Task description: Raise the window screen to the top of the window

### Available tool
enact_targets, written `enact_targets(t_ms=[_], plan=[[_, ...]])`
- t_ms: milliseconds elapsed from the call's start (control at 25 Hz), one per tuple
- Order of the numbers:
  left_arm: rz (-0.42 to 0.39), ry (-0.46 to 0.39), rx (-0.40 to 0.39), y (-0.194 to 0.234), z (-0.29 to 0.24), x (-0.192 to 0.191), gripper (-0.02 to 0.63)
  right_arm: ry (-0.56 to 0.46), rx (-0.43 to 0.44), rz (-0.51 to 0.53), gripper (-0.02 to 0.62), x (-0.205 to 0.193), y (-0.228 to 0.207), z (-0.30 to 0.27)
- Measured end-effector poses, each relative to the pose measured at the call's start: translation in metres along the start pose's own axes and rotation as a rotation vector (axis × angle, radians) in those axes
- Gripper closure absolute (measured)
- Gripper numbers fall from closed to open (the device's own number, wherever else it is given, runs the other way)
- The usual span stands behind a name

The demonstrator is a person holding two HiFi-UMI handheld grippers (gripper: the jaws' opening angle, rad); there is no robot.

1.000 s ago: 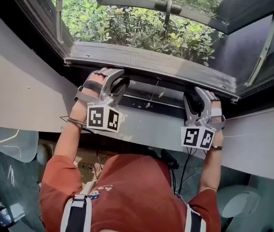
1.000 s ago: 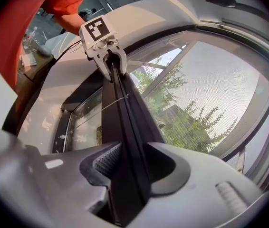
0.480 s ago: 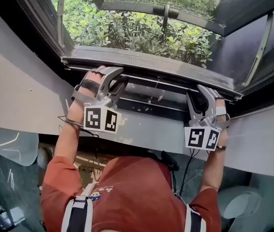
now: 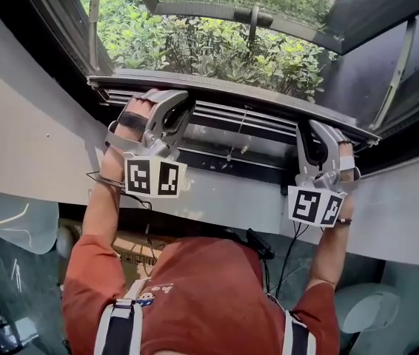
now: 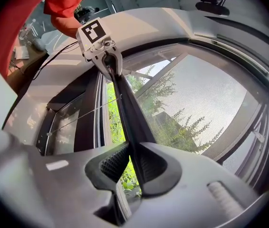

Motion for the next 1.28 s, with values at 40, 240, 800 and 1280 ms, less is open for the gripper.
enact_targets(t_ms=[40,240,800,1280], plan=[[-0.002,-0.002,0.009,0.002,0.0,0.001,0.538,-0.002,-0.003,0.001,0.522,0.001,-0.003,0.001],[-0.014,-0.023,0.065,0.022,0.0,0.008,0.537,-0.018,-0.051,0.025,0.522,0.01,-0.022,0.004],[-0.068,-0.112,0.257,0.105,-0.003,0.041,0.534,-0.067,-0.204,0.146,0.522,0.045,-0.104,0.019],[-0.124,-0.17,0.386,0.182,-0.004,0.067,0.522,-0.119,-0.315,0.224,0.522,0.081,-0.179,0.029]])
Point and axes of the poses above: the fingertips, and each gripper's own axes: z backward along the fingers, y to its left, x out of its top, the point moved 7 cm from there along z, backward along the fingers, and after that the axes turned 7 degrees about x, right-handed, at the moved point
